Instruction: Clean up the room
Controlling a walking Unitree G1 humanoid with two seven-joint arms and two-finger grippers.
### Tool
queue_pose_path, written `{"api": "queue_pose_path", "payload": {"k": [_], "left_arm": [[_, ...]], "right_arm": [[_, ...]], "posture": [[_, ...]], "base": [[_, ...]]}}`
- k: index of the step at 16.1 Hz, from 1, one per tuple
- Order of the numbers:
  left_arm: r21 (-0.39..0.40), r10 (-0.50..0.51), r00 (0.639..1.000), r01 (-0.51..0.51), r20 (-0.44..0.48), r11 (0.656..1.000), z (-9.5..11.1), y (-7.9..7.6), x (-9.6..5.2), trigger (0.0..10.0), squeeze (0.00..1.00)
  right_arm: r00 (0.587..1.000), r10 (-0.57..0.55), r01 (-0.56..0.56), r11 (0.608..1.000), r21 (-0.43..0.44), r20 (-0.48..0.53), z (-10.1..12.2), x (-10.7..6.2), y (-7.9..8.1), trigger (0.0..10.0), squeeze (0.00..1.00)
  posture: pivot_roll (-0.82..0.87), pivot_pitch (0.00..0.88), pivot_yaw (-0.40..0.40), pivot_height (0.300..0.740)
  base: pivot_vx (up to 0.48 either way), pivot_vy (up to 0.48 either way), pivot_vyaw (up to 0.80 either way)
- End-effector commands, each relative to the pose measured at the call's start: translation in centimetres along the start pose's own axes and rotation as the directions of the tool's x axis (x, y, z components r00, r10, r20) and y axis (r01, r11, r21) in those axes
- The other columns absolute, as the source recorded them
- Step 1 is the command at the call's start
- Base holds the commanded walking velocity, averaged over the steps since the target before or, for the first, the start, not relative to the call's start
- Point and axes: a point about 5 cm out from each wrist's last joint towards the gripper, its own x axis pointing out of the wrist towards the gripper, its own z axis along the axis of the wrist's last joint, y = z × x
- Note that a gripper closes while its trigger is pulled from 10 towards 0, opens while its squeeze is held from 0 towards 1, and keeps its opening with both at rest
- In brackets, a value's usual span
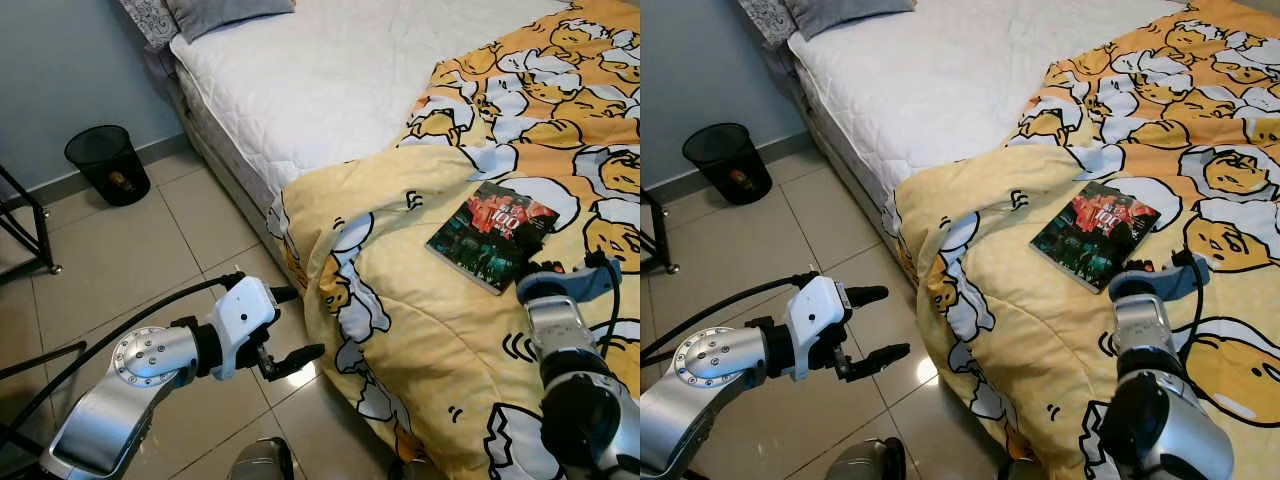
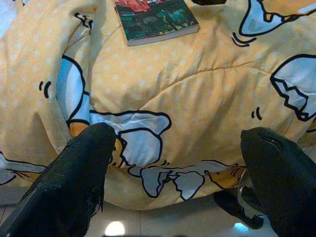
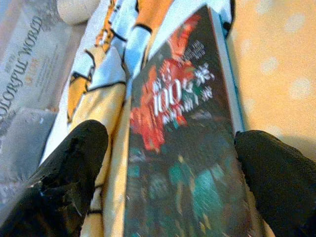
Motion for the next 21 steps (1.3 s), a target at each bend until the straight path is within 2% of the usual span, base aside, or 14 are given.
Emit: {"api": "queue_pose_path", "payload": {"k": [1, 2, 6, 8, 9, 11, 12, 13, 14, 16, 17, 20, 21], "left_arm": [[0.008, -0.012, 1.0, 0.012, -0.003, 1.0, 0.2, 0.0, -0.1, 10.0, 0.75], [0.008, -0.015, 1.0, 0.015, -0.005, 1.0, 0.1, 0.0, -0.1, 10.0, 0.75], [0.011, -0.026, 1.0, 0.026, -0.012, 1.0, 0.1, 0.0, 0.0, 10.0, 0.75], [0.011, -0.03, 0.999, 0.031, -0.013, 0.999, 0.1, 0.0, 0.0, 10.0, 0.75], [0.013, -0.032, 0.999, 0.032, -0.014, 0.999, 0.1, 0.0, -0.1, 10.0, 0.75], [0.014, -0.031, 0.999, 0.031, -0.017, 0.999, 0.1, 0.0, -0.3, 10.0, 0.75], [0.015, -0.032, 0.999, 0.032, -0.02, 0.999, 0.1, 0.0, -0.3, 10.0, 0.75], [0.017, -0.033, 0.999, 0.033, -0.026, 0.999, 0.1, 0.0, -0.5, 10.0, 0.75], [0.018, -0.033, 0.999, 0.033, -0.028, 0.999, 0.1, 0.0, -0.6, 10.0, 0.75], [0.022, -0.029, 0.999, 0.03, -0.044, 0.999, 0.0, 0.0, -1.1, 10.0, 0.75], [0.023, -0.026, 0.998, 0.027, -0.049, 0.999, 0.0, 0.0, -1.2, 10.0, 0.75], [0.025, -0.02, 0.998, 0.022, -0.058, 0.999, 0.0, 0.1, -1.6, 10.0, 0.75], [0.024, -0.016, 0.998, 0.017, -0.061, 1.0, -0.1, 0.2, -1.7, 10.0, 0.75]], "right_arm": [[0.998, -0.007, 0.005, 1.0, -0.03, -0.062, -1.0, -0.3, -0.6, 10.0, 0.0], [0.991, -0.007, -0.001, 0.998, -0.059, -0.13, -2.2, -0.7, -0.9, 10.0, 0.0], [0.98, -0.041, 0.025, 0.996, -0.085, -0.195, -4.0, -1.4, -1.7, 10.0, 0.0], [0.968, 0.003, -0.015, 0.999, -0.048, -0.251, -5.2, -1.5, -1.3, 10.0, 0.0], [0.961, 0.046, -0.045, 0.999, 0.013, -0.273, -5.8, -1.6, -0.7, 10.0, 0.0], [0.956, 0.047, -0.034, 0.998, 0.051, -0.289, -6.5, -1.6, -0.5, 10.0, 0.0], [0.953, 0.007, 0.007, 0.999, 0.045, -0.304, -7.1, -1.8, -0.7, 10.0, 0.0], [0.937, -0.106, 0.111, 0.994, -0.006, -0.333, -8.0, -2.2, -1.5, 10.0, 0.0], [0.926, -0.143, 0.146, 0.989, -0.018, -0.349, -8.4, -2.5, -1.9, 10.0, 0.0], [0.897, -0.275, 0.26, 0.961, -0.092, -0.346, -9.3, -3.2, -3.0, 10.0, 0.0], [0.893, -0.3, 0.284, 0.954, -0.097, -0.336, -9.4, -3.4, -3.3, 10.0, 0.0], [0.919, -0.236, 0.25, 0.968, 0.003, -0.316, -9.2, -2.8, -2.3, 10.0, 0.0], [0.947, -0.128, 0.157, 0.984, 0.079, -0.295, -8.7, -1.9, -0.5, 10.0, 0.0]], "posture": [[0.15, 0.134, 0.08, 0.74], [0.15, 0.134, 0.082, 0.74], [0.16, 0.135, 0.089, 0.74], [0.16, 0.133, 0.09, 0.74], [0.16, 0.132, 0.091, 0.74], [0.17, 0.136, 0.096, 0.74], [0.18, 0.138, 0.098, 0.74], [0.18, 0.141, 0.102, 0.74], [0.19, 0.147, 0.107, 0.74], [0.22, 0.159, 0.116, 0.74], [0.22, 0.162, 0.118, 0.74], [0.24, 0.173, 0.119, 0.74], [0.24, 0.175, 0.116, 0.74]], "base": [[0.0, 0.0, 0.0], [0.0, 0.0, 0.0], [0.0, 0.0, 0.0], [0.0, 0.0, 0.0], [0.0, 0.0, 0.0], [0.0, 0.0, 0.0], [0.0, 0.0, 0.0], [0.0, 0.0, 0.0], [0.0, 0.0, 0.0], [0.0, 0.0, 0.0], [0.0, 0.0, 0.0], [0.0, 0.0, 0.0], [0.0, 0.0, 0.0]]}}
